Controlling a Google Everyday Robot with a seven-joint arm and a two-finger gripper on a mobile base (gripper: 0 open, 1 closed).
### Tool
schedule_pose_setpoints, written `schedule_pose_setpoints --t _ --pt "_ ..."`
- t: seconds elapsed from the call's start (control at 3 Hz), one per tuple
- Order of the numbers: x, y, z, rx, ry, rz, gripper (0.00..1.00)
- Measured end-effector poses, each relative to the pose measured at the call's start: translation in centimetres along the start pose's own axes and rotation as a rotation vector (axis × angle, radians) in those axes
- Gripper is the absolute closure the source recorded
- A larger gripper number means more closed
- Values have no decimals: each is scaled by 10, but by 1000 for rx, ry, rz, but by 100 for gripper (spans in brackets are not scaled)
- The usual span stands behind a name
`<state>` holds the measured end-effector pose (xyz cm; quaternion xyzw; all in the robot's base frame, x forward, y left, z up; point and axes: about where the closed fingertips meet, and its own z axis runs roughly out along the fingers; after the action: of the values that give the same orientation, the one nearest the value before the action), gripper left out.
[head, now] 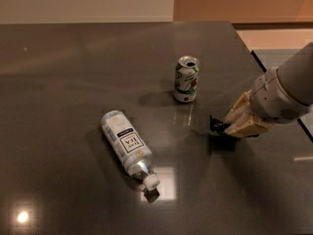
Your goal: Move rxbar chocolate near 7up can
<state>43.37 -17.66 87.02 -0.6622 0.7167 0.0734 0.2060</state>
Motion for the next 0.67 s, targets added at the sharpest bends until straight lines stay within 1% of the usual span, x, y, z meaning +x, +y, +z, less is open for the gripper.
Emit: schedule_pose_setpoints --t 0.33,0.67 --pt "-16 -26 7 29 -15 -37 100" --pt "-24 -47 15 52 -25 -73 100"
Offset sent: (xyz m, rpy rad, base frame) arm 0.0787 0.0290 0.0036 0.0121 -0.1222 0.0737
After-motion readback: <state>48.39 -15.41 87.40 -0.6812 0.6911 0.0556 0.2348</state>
